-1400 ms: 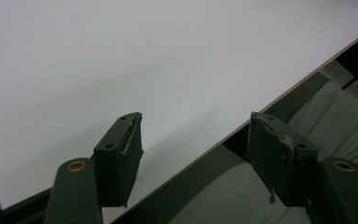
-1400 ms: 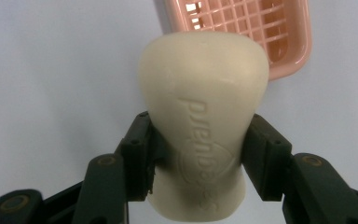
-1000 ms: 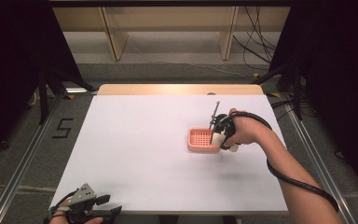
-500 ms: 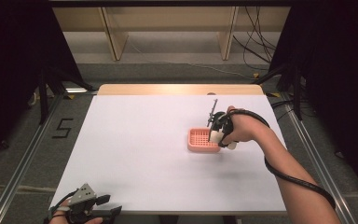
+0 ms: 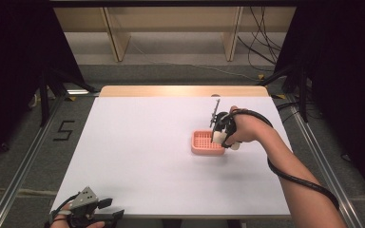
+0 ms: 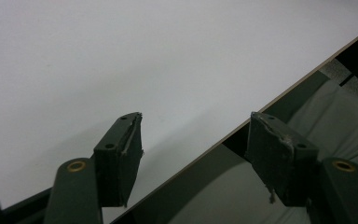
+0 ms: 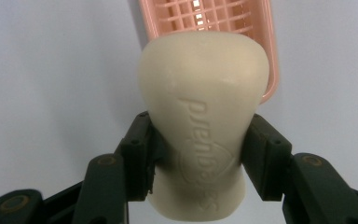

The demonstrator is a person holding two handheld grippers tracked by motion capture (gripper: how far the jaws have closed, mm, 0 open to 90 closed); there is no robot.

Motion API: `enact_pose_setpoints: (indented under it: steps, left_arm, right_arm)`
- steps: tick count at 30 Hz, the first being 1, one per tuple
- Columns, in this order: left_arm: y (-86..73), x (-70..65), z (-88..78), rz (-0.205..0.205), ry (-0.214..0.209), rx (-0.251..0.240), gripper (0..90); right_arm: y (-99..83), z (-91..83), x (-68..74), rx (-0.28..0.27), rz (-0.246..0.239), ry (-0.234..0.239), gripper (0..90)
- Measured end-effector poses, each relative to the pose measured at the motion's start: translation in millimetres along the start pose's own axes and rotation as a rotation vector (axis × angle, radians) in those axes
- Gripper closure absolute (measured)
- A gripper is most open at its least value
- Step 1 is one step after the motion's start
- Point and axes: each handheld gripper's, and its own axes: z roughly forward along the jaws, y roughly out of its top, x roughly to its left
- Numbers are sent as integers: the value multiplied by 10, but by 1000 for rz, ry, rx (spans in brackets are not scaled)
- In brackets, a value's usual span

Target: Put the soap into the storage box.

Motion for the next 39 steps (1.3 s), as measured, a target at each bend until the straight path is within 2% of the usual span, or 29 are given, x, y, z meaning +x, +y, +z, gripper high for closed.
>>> enact_pose_setpoints:
  steps: [1, 2, 3, 5, 6, 7, 8, 9, 11, 12, 17, 18, 19, 20, 22, 24, 25, 29, 30, 31, 33, 35, 39]
  left_arm:
    - [2, 8, -1, 6, 1, 7, 351]
    - [-2, -4, 4, -7, 3, 0, 351]
    - [-2, -3, 3, -8, -1, 1, 351]
    - [-1, -2, -1, 0, -2, -1, 351]
    - [0, 0, -7, 4, -12, 3, 351]
    - [-1, -5, -2, -4, -12, -3, 351]
    - [0, 7, -4, 7, 1, 7, 351]
    - [4, 5, -10, 0, -6, 15, 351]
    - [3, 5, -13, 10, -14, 13, 351]
    - [2, -5, -5, -3, -15, 3, 351]
    - [3, 2, -12, 6, -14, 9, 351]
    - [2, -5, -6, -3, -16, 2, 351]
    - [3, 2, -12, 7, -15, 10, 351]
    - [3, 2, -12, 6, -15, 9, 351]
    - [3, 2, -13, 6, -15, 10, 351]
    - [3, 3, -13, 6, -15, 10, 351]
    - [2, -5, -7, -3, -17, 2, 351]
    - [2, -7, -6, -3, -16, 0, 351]
    - [2, -7, -6, -3, -16, -1, 351]
    - [2, -7, -6, -4, -16, -1, 351]
    - [0, -9, -2, -4, -14, -7, 351]
    - [0, -11, 1, -4, -13, -10, 351]
    - [1, -9, -2, -4, -15, -6, 351]
  right_arm:
    - [6, -2, -3, 0, -4, 1, 506]
    - [14, 2, -4, 1, -8, -1, 506]
    - [21, -2, 7, 7, 9, -3, 506]
    - [32, -6, -6, 3, -5, 2, 506]
    - [41, -7, 1, 5, 9, 0, 507]
    - [47, -5, -20, -3, -15, -1, 507]
    - [60, -13, -8, 4, 2, 9, 507]
    - [59, -1, -23, -4, -19, -1, 507]
    - [71, -4, -29, -6, -21, -1, 506]
    - [80, -17, -16, 2, -3, 4, 506]
    - [101, -3, -34, -3, -38, -1, 507]
    - [112, -14, -15, -1, -14, 2, 506]
    - [120, -15, 1, -7, 11, 8, 506]
    - [123, -6, -16, -10, -8, 13, 506]
    - [136, -14, -1, -4, 19, 12, 507]
    - [142, -4, -16, -7, 0, 0, 507]
    - [153, -12, -11, -1, 10, 16, 506]
    - [175, -10, -15, -3, 12, 21, 506]
    - [181, -15, -4, 4, 20, 5, 506]
    - [187, -7, -15, -1, 7, 16, 506]
    - [200, -10, -15, 3, 10, 19, 506]
    - [210, -13, -5, 4, 26, 10, 506]
    - [231, -12, -10, 3, 19, 8, 506]
